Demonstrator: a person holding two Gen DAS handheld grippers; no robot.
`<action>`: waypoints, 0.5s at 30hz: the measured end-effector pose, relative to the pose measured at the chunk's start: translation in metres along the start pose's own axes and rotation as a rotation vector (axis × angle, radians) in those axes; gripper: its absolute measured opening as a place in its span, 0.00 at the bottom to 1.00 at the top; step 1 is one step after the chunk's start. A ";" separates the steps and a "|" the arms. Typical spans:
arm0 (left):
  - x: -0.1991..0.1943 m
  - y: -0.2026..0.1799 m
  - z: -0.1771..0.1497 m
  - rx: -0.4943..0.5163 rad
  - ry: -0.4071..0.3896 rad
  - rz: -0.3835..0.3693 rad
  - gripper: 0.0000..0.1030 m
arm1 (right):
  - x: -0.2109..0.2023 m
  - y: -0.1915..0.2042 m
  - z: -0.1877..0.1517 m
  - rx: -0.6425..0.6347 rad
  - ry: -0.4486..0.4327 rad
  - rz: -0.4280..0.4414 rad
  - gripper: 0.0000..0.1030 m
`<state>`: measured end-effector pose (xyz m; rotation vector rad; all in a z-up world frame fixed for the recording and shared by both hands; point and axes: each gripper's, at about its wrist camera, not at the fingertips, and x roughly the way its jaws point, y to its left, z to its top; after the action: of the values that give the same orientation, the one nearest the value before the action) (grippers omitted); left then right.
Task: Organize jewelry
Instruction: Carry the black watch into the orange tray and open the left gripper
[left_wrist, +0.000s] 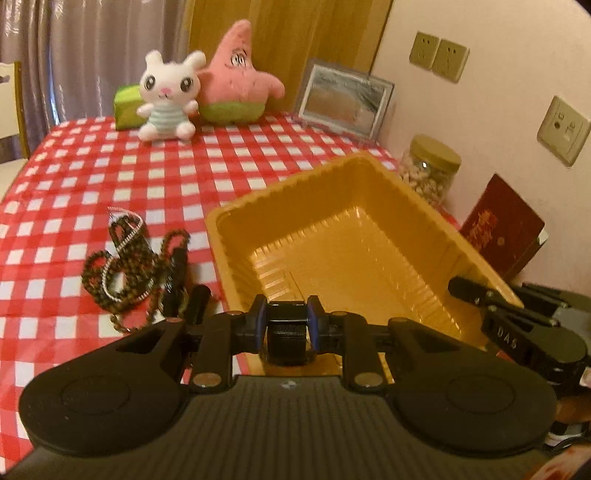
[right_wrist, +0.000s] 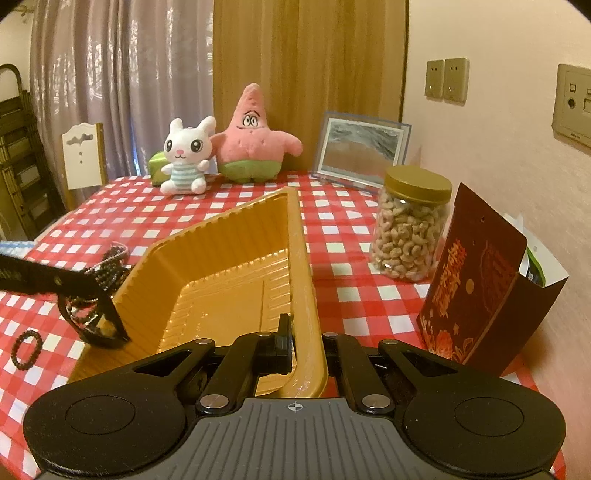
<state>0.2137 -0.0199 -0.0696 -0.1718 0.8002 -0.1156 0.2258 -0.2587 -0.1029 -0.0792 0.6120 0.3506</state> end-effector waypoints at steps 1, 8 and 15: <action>0.001 0.000 -0.001 0.001 0.015 -0.011 0.20 | 0.000 0.000 0.000 0.000 0.000 -0.001 0.04; -0.002 -0.002 -0.003 0.008 0.018 -0.022 0.30 | 0.001 0.002 0.001 -0.001 0.009 -0.010 0.05; -0.018 0.020 -0.010 -0.028 0.007 0.050 0.35 | 0.000 0.009 0.002 0.008 0.011 -0.040 0.05</action>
<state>0.1944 0.0012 -0.0679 -0.1777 0.8127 -0.0576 0.2239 -0.2499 -0.1008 -0.0853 0.6219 0.3086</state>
